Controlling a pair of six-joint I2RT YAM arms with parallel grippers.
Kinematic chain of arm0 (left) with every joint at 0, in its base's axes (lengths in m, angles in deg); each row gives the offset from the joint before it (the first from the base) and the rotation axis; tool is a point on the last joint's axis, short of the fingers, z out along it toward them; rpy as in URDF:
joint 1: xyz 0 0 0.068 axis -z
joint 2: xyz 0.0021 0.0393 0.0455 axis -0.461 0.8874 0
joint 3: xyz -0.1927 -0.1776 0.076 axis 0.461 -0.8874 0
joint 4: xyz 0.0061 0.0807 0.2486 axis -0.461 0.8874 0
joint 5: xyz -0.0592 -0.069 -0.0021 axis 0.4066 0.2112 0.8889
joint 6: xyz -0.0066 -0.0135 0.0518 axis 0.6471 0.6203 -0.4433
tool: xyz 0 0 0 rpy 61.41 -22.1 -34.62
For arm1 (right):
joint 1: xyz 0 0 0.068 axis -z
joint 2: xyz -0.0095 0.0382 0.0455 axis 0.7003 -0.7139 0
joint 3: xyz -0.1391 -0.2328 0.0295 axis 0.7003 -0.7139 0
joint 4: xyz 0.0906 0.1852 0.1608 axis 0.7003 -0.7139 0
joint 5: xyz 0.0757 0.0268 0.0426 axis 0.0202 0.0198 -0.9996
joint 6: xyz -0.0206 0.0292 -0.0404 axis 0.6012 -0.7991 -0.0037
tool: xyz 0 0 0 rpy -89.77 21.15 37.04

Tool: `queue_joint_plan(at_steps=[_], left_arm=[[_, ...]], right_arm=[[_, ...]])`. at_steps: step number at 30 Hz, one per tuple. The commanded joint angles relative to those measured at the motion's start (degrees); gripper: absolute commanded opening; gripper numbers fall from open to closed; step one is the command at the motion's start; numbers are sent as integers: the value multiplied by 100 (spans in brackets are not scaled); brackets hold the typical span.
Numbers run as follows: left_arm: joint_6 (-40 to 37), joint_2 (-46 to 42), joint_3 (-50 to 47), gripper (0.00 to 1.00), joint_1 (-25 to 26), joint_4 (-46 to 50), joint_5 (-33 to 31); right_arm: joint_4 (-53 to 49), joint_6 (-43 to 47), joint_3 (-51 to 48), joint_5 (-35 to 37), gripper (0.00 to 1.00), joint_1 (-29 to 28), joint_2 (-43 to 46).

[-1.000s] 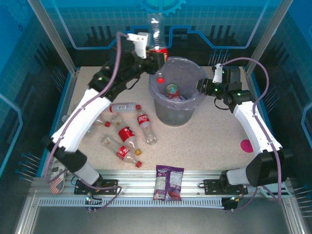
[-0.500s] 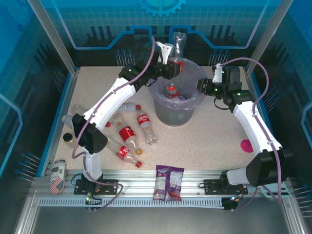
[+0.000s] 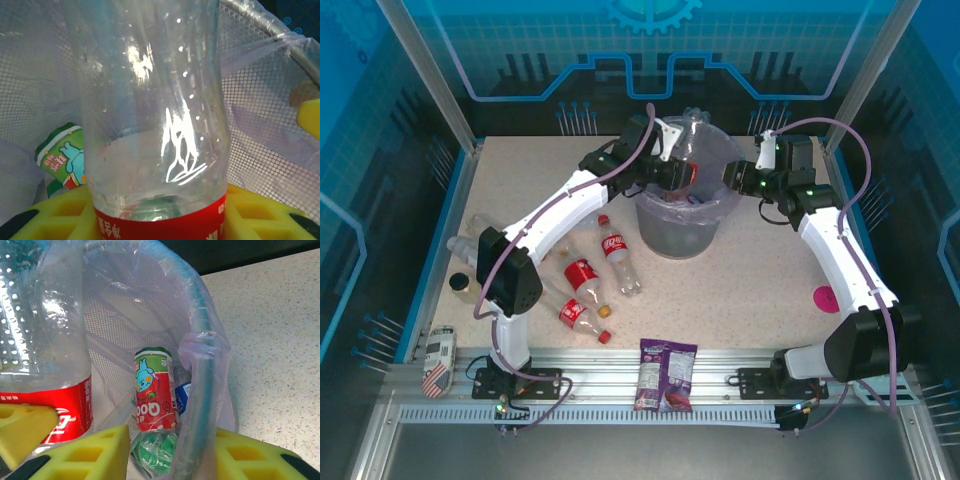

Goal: Put the plastic bottles in the bin

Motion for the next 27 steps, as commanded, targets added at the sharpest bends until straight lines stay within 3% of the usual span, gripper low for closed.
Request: queue_joint_plan(at_steps=[1, 9, 16, 27], left_arm=[[-99, -111, -121, 39, 9, -228, 284], [-105, -131, -176, 67, 10, -224, 357], [-170, -170, -82, 82, 8, -170, 327], [-231, -486, 2, 85, -5, -58, 104]], right_arm=[[-220, 58, 93, 34, 41, 19, -69], [-247, 66, 111, 50, 41, 17, -65], [-274, 78, 121, 61, 41, 21, -61], [-317, 99, 198, 71, 41, -14, -74]])
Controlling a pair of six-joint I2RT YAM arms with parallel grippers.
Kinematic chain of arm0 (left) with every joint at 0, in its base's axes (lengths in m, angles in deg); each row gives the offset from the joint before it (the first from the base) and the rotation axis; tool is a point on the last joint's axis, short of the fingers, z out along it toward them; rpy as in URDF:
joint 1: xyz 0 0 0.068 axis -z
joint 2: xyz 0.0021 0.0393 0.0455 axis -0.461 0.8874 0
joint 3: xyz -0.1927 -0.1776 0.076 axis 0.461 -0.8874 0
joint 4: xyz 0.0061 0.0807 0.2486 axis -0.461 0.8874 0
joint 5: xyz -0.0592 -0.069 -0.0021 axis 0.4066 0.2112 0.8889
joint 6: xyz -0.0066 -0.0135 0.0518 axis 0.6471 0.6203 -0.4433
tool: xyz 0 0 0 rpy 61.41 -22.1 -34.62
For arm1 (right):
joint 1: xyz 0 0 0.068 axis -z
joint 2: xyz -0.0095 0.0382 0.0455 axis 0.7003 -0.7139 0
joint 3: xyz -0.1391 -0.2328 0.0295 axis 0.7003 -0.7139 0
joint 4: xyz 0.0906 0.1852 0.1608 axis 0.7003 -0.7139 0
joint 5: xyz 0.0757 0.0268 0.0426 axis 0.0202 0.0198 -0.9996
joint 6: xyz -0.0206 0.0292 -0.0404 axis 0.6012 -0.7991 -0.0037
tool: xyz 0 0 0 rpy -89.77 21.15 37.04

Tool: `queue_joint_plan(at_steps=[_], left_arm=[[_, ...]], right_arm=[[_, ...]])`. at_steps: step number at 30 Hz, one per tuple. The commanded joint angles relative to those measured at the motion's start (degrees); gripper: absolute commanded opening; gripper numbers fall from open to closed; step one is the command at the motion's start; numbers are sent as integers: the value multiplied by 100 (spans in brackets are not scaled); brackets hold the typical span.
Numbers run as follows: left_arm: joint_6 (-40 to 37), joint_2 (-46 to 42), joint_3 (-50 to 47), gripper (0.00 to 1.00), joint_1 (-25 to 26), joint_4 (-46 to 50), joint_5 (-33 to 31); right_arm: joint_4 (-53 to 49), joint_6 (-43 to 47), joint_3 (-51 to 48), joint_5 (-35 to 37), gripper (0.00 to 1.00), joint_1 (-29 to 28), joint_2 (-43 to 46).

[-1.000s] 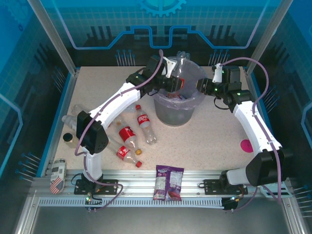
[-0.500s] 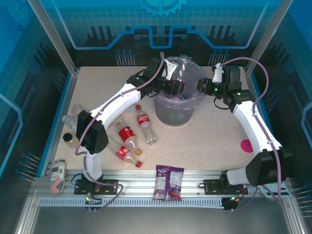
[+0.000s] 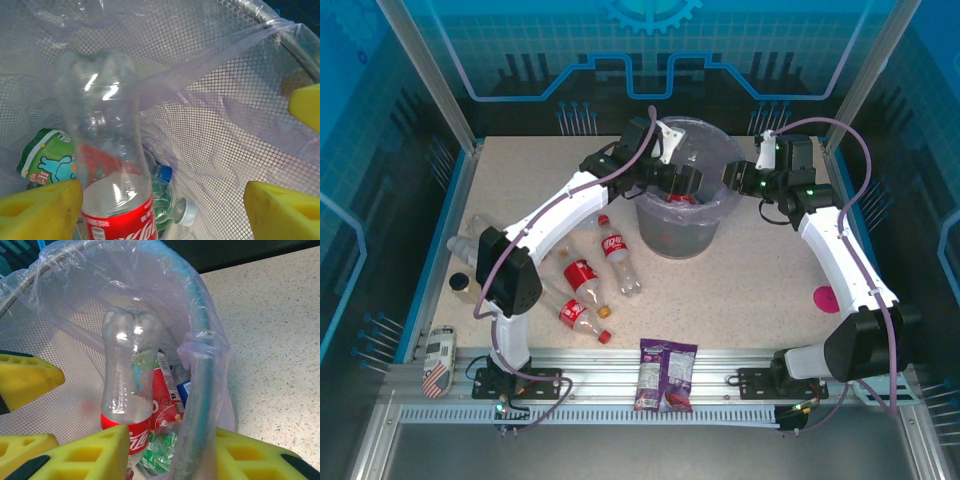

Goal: Put the plastic bottles in the bin

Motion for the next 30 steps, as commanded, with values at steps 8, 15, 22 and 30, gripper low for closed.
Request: queue_joint_plan(at_steps=[8, 15, 22, 30], left_arm=[[-142, -1611, -302, 91, -297, 380, -580], [354, -2593, -1384, 93, -1179, 1055, -970], [1399, -3211, -3071, 94, -2883, 939, -913], [2372, -2632, -3918, 97, -4087, 402, -1465]], right_arm=[[-260, 134, 201, 84, 41, -41, -93], [-287, 206, 257, 76, 41, -46, -94], [-298, 258, 281, 44, 41, -55, -103], [-255, 272, 279, -46, 41, -97, -239]])
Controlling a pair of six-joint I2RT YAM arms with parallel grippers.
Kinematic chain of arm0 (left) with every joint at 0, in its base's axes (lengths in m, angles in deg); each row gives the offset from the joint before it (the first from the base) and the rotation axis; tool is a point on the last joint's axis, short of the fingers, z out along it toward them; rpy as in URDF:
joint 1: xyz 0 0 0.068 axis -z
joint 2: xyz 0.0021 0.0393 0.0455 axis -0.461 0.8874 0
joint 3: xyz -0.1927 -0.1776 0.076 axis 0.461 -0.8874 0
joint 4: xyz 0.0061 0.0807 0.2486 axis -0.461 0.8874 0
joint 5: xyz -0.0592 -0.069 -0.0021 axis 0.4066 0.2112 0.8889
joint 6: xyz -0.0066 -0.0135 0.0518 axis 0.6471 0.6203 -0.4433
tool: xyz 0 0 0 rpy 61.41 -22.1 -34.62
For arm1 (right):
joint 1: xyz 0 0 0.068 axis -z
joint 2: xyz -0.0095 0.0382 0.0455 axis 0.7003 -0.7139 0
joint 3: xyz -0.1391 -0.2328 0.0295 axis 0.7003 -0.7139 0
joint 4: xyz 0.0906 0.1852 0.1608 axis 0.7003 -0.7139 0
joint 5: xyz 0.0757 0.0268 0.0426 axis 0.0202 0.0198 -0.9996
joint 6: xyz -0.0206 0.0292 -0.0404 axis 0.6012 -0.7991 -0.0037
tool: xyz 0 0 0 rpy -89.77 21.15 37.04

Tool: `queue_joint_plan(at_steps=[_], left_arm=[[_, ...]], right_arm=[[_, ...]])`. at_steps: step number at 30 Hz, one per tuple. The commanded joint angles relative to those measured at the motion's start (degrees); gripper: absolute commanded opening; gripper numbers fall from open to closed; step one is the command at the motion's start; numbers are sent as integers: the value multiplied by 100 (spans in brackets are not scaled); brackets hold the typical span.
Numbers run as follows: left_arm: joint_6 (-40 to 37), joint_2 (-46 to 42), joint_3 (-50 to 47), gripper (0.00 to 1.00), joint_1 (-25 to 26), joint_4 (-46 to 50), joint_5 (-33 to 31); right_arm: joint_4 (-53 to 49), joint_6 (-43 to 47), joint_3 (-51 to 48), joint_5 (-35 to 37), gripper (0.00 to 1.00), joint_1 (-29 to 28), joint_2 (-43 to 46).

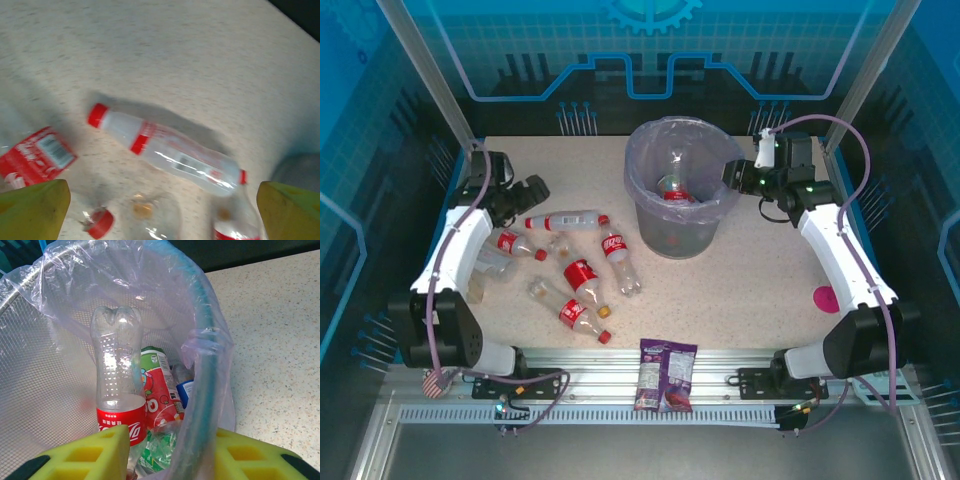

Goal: Put the plastic bottles in the bin

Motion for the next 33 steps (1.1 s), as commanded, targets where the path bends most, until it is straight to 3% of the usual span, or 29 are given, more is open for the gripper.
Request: queue_joint_plan(at_steps=[1, 11, 20, 33], left_arm=[[599, 291, -83, 98, -89, -323, -499], [1518, 966, -261, 91, -675, -717, -865], [1812, 1320, -423, 88, -714, -598, -1375], [1905, 1930, -449, 86, -714, -893, -1338]], right_arm=[[-132, 114, 108, -49, 41, -84, -142], [-207, 180, 187, -71, 41, -185, -221], [-220, 233, 180, 28, 42, -183, -274], [-325, 292, 241, 134, 42, -182, -327]])
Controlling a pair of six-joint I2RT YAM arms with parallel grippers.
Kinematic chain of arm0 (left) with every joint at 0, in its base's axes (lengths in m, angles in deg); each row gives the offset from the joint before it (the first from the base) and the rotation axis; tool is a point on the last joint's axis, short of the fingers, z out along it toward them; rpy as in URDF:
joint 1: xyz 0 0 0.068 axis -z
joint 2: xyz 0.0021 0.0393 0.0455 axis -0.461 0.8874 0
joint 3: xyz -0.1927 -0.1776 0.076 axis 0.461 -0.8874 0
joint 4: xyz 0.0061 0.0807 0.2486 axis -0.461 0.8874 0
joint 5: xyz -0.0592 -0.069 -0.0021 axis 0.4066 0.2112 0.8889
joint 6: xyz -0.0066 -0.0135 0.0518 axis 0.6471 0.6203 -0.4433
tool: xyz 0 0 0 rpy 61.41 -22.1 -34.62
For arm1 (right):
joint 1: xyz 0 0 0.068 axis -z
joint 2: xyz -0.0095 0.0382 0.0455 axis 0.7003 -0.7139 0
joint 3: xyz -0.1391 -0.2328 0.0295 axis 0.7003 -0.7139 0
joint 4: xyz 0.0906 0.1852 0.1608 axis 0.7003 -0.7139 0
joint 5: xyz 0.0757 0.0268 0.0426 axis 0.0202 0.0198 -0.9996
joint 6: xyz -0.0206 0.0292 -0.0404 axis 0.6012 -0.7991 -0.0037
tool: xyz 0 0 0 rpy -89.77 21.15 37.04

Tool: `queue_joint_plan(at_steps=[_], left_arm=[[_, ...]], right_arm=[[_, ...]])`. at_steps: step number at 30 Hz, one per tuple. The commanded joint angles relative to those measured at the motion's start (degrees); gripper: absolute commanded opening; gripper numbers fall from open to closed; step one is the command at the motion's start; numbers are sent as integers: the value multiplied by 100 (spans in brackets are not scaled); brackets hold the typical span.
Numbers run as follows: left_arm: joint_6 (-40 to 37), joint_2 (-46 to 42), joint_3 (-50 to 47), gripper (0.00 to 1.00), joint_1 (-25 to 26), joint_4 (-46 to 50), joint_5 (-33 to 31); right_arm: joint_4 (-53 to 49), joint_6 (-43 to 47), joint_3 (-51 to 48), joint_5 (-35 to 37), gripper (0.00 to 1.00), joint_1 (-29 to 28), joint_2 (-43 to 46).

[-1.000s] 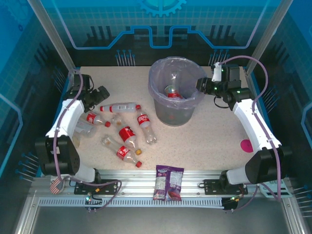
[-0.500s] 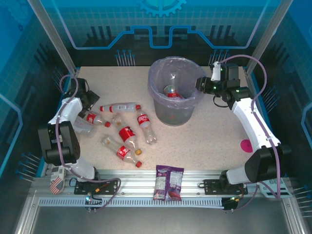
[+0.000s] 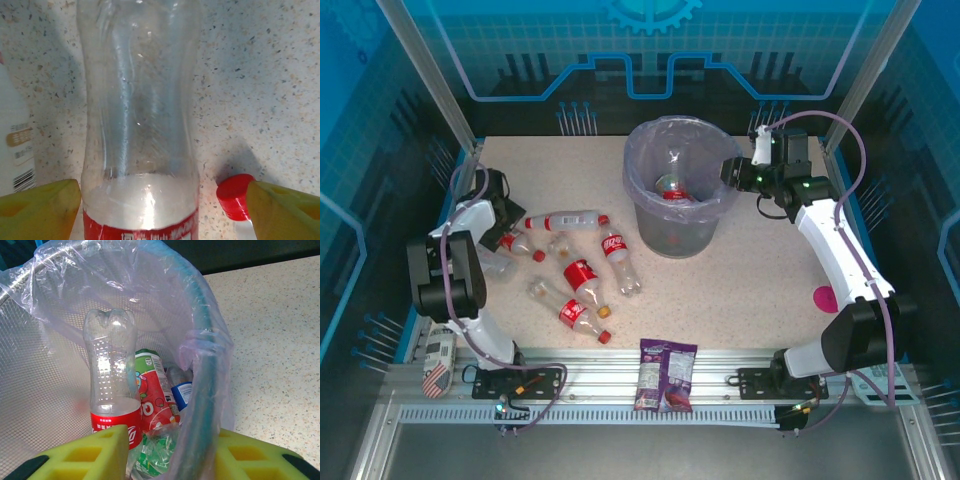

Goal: Put the plastic bottles in the bin

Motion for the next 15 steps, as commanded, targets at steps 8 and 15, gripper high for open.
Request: queue_joint_plan(at_steps=[8, 15], left_arm=[[196, 321, -163, 80, -20, -331, 109], [231, 373, -200, 72, -20, -436, 279]], right_arm=[[-319, 153, 143, 11, 42, -116, -203], [-293, 126, 130, 2, 42, -129, -198]])
